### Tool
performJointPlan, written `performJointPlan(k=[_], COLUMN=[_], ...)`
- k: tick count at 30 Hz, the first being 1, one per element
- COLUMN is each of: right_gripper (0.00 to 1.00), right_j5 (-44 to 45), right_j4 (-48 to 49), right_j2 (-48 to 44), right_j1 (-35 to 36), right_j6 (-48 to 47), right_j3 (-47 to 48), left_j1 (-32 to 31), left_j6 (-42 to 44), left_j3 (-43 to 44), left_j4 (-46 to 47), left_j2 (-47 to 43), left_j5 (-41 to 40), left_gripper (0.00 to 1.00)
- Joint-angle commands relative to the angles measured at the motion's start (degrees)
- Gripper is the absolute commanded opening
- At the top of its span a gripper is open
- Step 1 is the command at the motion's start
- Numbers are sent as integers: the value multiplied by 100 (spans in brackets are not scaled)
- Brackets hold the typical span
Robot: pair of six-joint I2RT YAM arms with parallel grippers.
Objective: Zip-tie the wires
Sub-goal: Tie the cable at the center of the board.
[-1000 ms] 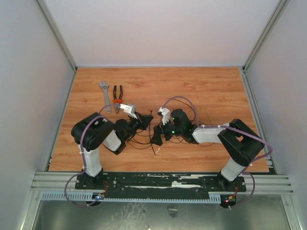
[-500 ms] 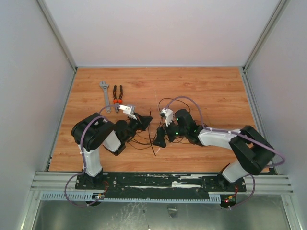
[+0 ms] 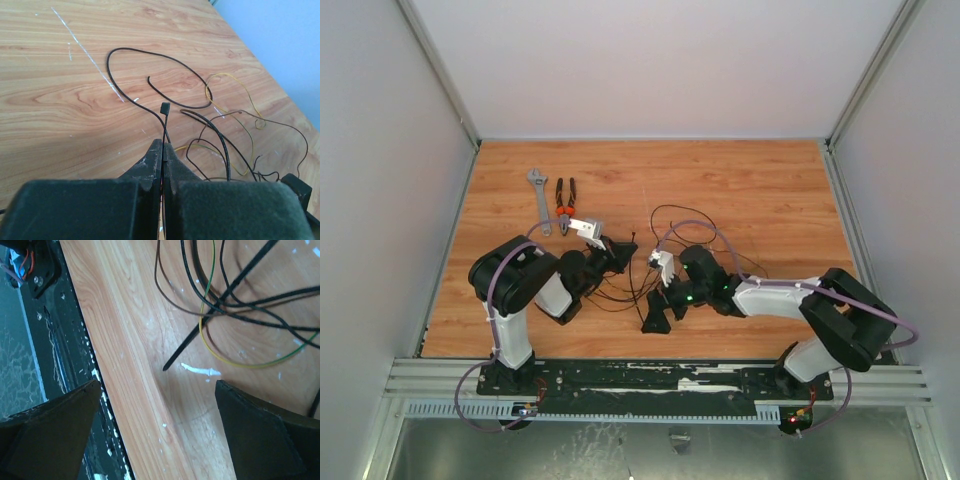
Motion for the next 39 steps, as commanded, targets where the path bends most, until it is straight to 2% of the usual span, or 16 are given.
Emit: performJointPlan(k=[1,16,22,25,30,33,36,39], right_gripper=[99,99,96,94,99,99,99,99], right_j5=[-90,564,263,75,45,236,839,1618], right_j4=[440,1075,921,606,369,865,1694,2461], right_j2=[308,1351,1285,977,129,-688,-1432,-1998], right_j1=[111,-124,-200,-195,-195,-192,-195,-183], right_j6=[165,117,-193,-597,-1146,-1269,-1531,-2361], right_j3=[26,752,908,800,379,-79,-649,-1230], left_j1=[-51,-89,-96,-89,-90,-90,-90,-81], left_j6=[232,380,322,283,300,299,302,316], left_j3=[46,101,146,172,197,285,339,361], left_j4=[983,703,634,582,525,405,342,219], left_j2=[-181,-246,-173,-149,-144,-152,-175,-212], left_j5=[18,-33,-6,10,-4,134,244,324], left_gripper=[0,0,0,0,0,0,0,0])
